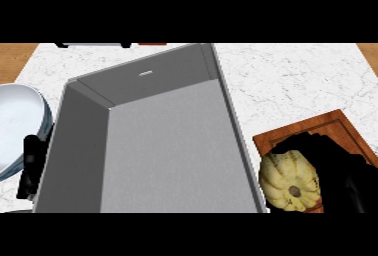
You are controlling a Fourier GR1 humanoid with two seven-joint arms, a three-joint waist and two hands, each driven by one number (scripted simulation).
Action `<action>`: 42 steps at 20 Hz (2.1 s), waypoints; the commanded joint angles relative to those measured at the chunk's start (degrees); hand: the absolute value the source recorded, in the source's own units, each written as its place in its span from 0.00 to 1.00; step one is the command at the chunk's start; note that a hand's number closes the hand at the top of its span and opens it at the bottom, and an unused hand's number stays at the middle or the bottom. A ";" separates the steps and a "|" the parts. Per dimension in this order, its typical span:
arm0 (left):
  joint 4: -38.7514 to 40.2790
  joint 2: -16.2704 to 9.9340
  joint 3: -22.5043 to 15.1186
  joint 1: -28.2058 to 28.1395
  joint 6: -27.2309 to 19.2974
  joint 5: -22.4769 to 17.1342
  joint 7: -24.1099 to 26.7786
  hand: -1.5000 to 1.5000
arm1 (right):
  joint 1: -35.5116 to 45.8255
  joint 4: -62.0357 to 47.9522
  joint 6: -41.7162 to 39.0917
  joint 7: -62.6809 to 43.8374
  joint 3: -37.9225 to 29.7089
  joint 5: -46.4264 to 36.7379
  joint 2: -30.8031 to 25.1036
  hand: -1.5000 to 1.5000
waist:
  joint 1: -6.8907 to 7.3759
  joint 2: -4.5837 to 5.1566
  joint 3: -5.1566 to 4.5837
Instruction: Pick the squash from the cutting board and place it in the cardboard box
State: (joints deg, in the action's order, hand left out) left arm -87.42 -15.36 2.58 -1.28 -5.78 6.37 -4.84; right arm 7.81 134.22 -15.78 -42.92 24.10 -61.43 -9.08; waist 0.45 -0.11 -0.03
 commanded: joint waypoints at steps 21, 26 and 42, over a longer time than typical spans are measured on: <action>0.12 2.04 -2.21 4.05 2.23 2.34 0.12 0.50 | 33.82 -37.41 2.40 -11.65 -3.58 11.44 8.87 1.00 | 2.20 0.88 -0.04; 1.51 2.16 -1.03 5.36 2.19 1.75 0.91 0.50 | 32.18 -44.93 8.12 -10.46 -6.31 12.62 8.82 0.00 | 2.91 1.44 0.02; 1.45 3.04 -1.50 4.78 2.24 2.48 -0.83 0.50 | 36.91 -59.11 49.64 2.40 -8.74 22.52 9.06 0.00 | 0.98 0.47 0.08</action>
State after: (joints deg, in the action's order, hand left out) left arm -86.08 -12.81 1.83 3.10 -4.08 8.78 -4.68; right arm 44.40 76.22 24.77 -44.29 17.28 -41.39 -0.34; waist 2.31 0.44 0.15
